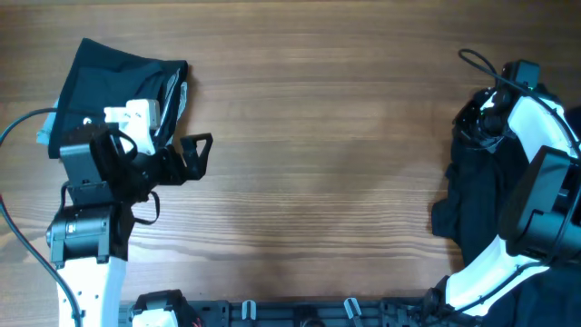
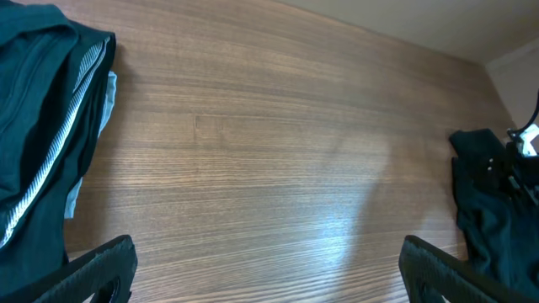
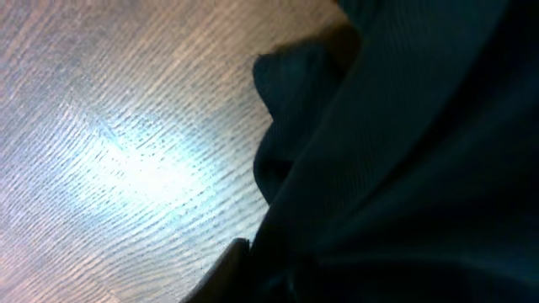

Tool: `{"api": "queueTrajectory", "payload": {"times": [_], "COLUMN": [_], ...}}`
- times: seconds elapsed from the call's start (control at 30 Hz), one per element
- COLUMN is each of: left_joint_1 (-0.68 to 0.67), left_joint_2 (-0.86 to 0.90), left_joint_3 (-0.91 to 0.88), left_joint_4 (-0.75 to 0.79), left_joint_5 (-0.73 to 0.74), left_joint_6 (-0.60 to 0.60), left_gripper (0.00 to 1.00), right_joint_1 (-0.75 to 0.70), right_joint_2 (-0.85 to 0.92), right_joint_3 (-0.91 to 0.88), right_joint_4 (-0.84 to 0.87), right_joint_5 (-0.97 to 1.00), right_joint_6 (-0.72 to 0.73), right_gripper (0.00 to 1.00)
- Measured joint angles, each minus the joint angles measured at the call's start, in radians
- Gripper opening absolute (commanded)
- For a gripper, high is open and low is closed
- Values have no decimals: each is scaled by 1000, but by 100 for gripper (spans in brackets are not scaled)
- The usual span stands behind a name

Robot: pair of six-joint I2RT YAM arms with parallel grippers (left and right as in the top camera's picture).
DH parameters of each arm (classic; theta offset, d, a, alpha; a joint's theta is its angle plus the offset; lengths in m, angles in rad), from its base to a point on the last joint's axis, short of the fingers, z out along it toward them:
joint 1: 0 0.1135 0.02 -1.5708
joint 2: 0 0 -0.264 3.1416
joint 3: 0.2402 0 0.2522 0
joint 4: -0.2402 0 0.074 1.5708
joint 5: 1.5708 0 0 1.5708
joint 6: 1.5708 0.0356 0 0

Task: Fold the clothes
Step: 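Reach the right gripper to the black T-shirt pile and grasp it, then drag the black T-shirt leftward to the table center with the right gripper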

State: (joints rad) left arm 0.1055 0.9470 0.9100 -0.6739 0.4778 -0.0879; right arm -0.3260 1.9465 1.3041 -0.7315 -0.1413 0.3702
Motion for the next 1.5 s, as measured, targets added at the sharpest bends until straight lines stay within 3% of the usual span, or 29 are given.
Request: {"api": "queueTrajectory", "payload": {"times": [0.2, 0.47, 0.67, 0.77, 0.87, 0.9, 0.97, 1.1, 1.2, 1.5], "left_joint_1": [0, 0, 0, 0, 0, 0, 0, 0, 0, 0], "left_joint_2": [3, 3, 3, -5, -36, -50, -88, -164, -187, -178], "left_joint_3": [0, 0, 0, 0, 1, 2, 14, 43, 50, 51], "left_joint_4": [0, 0, 2, 8, 19, 19, 19, 23, 22, 29], "left_joint_5": [0, 0, 0, 0, -2, -5, -29, -73, -89, -90], "left_joint_6": [0, 0, 0, 0, 0, 0, -1, -3, -3, -4], "left_gripper": [100, 100, 100, 100, 100, 100, 100, 100, 100, 100], "right_joint_1": [0, 0, 21, 116, 349, 454, 672, 894, 865, 365], "right_joint_2": [-34, -313, -354, -354, -354, -354, -354, -355, -369, -400], "right_joint_3": [20, 49, 51, 50, 51, 51, 51, 53, 61, 88], "right_joint_4": [11, 43, 37, 24, 23, 25, 33, 64, 63, -4], "right_joint_5": [-4, -34, -160, -223, -277, -290, -286, -209, -151, -56], "right_joint_6": [-45, -115, -115, -115, -115, -114, -102, -73, -48, -6], "right_gripper": [4, 5, 5, 5, 6, 9, 33, 53, 66, 68]}}
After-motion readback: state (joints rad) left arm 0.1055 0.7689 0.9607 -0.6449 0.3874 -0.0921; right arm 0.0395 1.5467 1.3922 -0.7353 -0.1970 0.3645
